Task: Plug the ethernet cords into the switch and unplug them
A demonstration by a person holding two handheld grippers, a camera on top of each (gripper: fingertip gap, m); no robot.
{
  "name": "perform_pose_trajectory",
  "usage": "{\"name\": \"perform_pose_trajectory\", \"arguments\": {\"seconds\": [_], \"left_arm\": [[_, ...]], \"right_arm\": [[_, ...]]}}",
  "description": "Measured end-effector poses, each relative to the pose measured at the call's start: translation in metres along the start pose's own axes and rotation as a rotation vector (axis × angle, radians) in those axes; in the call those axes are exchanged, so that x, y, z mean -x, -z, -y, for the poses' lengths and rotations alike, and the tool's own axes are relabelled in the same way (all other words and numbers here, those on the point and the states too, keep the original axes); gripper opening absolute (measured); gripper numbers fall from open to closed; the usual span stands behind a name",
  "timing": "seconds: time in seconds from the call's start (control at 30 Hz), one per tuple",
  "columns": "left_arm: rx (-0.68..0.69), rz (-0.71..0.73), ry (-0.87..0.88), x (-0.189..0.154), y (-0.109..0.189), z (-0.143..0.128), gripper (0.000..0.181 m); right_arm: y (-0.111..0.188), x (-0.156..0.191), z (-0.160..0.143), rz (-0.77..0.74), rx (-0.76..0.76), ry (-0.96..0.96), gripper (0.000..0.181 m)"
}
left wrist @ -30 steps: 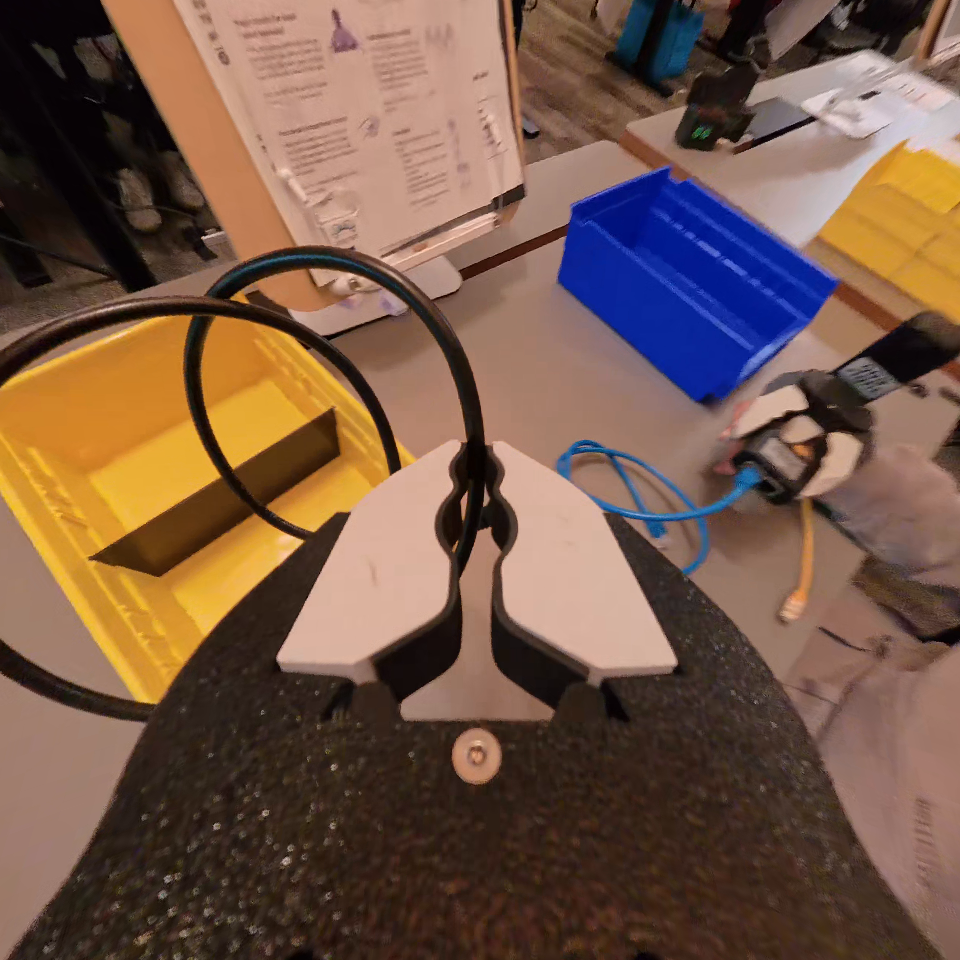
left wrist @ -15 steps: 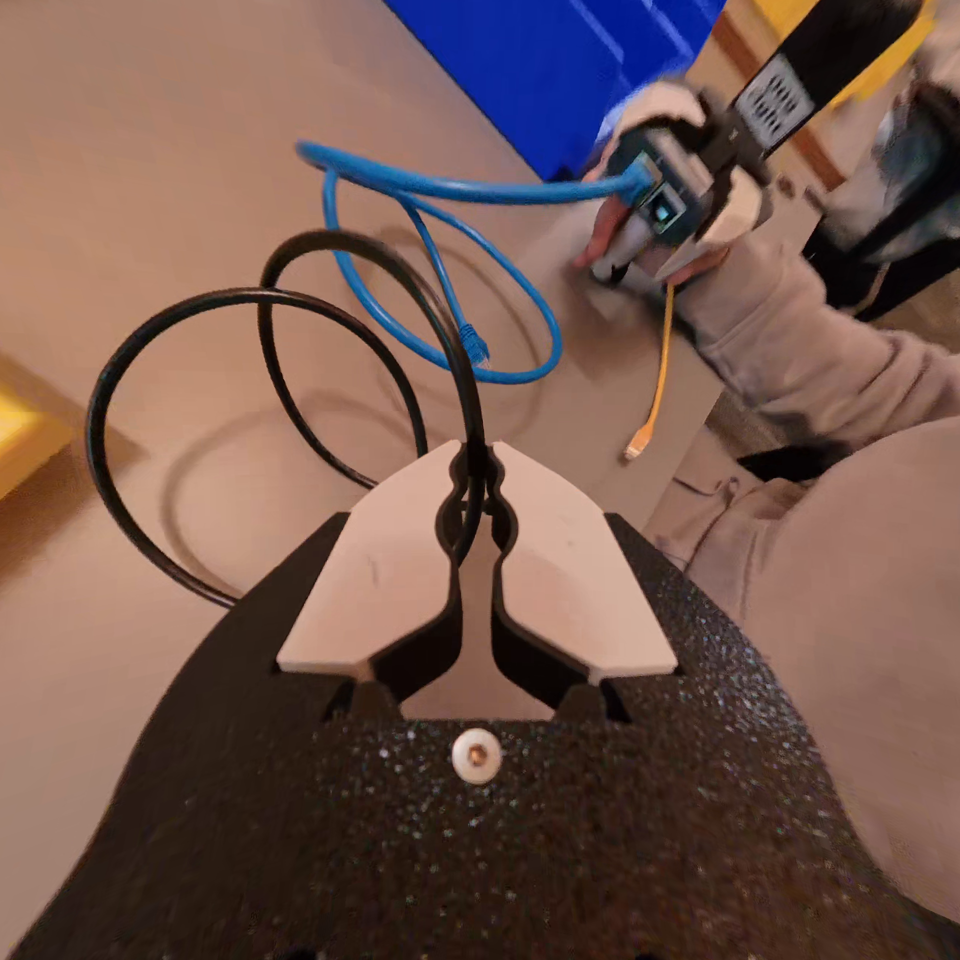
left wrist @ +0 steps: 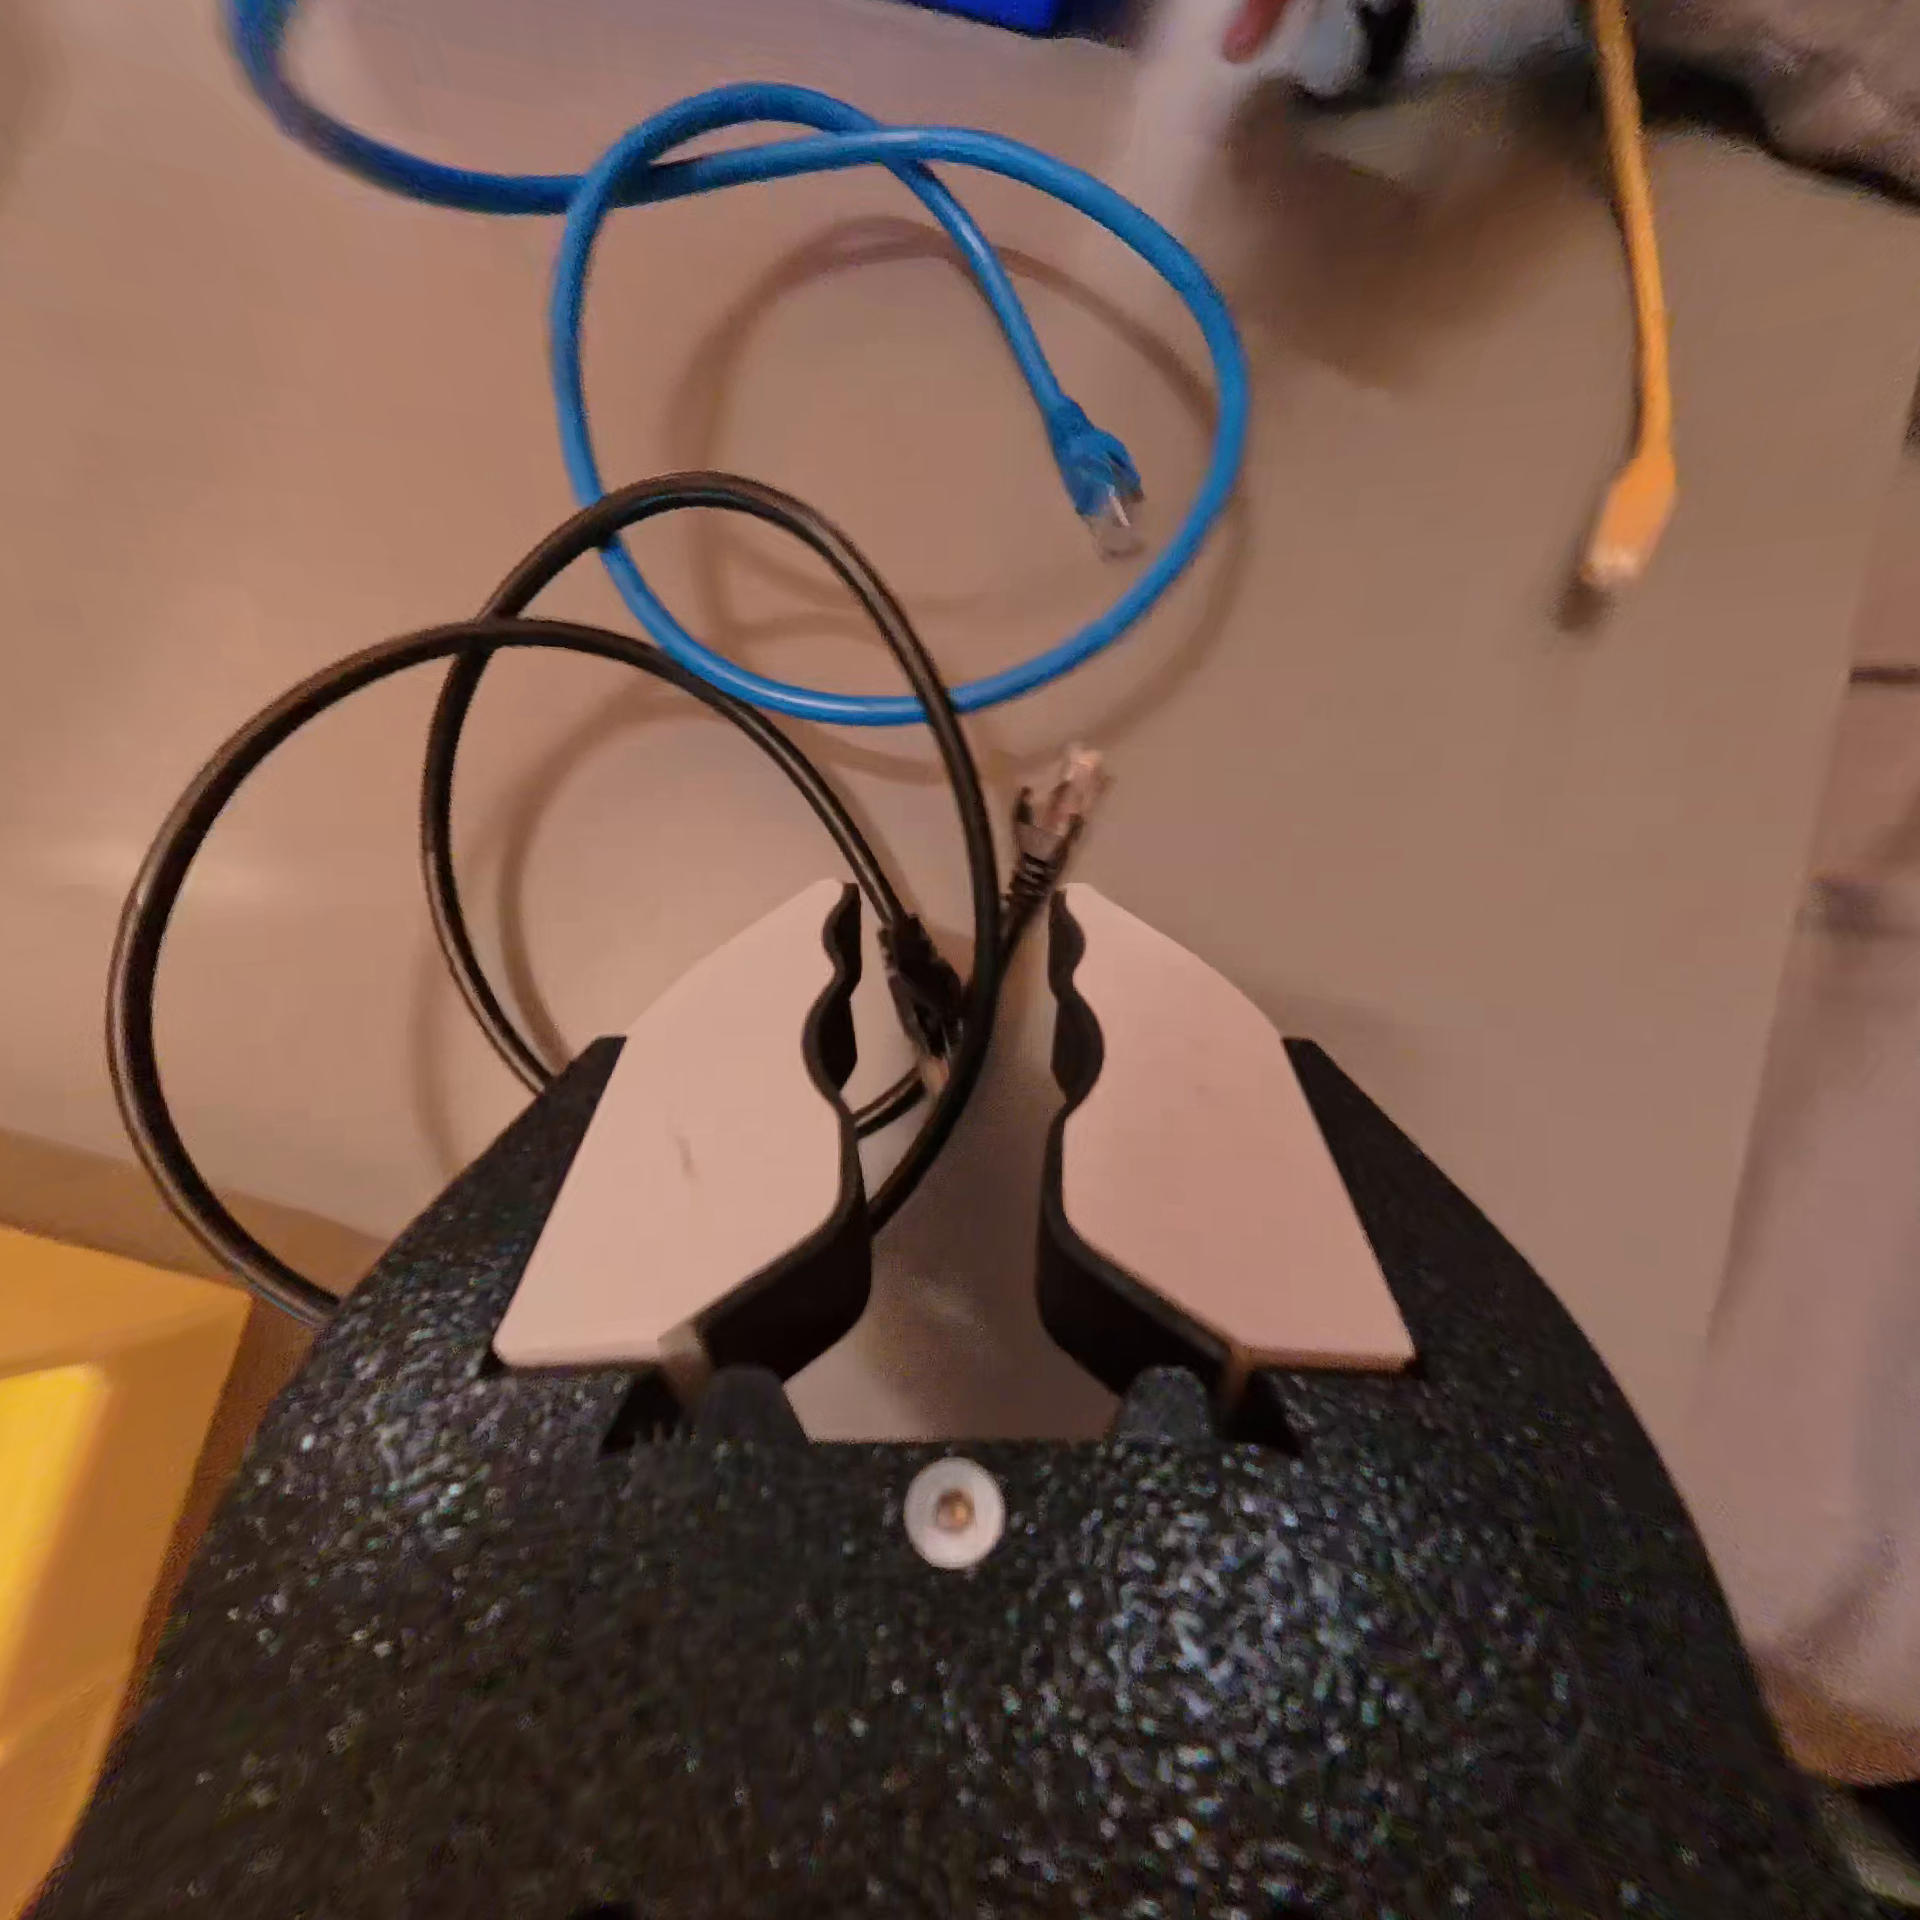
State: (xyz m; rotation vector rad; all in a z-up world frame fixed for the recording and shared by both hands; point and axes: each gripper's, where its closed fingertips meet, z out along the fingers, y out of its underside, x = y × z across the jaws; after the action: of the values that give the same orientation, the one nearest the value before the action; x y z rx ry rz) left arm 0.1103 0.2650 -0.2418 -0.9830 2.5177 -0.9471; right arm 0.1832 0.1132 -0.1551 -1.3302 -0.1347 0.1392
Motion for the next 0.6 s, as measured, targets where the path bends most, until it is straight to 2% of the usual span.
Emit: {"name": "perform_pose_trajectory", "arguments": {"seconds": [0.03,0.17,0.23,0.37,0.47,0.53,0.6], "left_arm": [[0.000,-0.002,-0.069,-0.006,-0.001,-0.004,0.033],[0.005,0.080,-0.385,-0.023,-0.014,-0.017,0.023],[0.014,0.117,-0.448,-0.025,-0.020,-0.020,0.026],[-0.008,0.214,-0.372,-0.008,-0.020,-0.019,0.033],[-0.048,0.234,-0.289,0.000,-0.012,-0.013,0.035],[-0.011,0.290,-0.219,0.014,-0.007,-0.016,0.036],[0.057,0.218,-0.198,0.007,-0.009,-0.026,0.037]], "right_arm": [[0.003,-0.002,0.002,-0.007,-0.017,-0.008,0.061],[0.005,-0.004,0.005,0.001,-0.038,-0.022,0.061],[0.004,-0.003,0.003,0.002,-0.023,-0.013,0.061],[0.002,-0.001,0.002,0.006,-0.010,-0.004,0.061],[0.003,-0.002,0.003,0.002,-0.018,-0.007,0.061],[0.004,-0.002,0.003,0.001,-0.020,-0.010,0.061],[0.004,-0.002,0.003,0.002,-0.018,-0.009,0.061]]}}
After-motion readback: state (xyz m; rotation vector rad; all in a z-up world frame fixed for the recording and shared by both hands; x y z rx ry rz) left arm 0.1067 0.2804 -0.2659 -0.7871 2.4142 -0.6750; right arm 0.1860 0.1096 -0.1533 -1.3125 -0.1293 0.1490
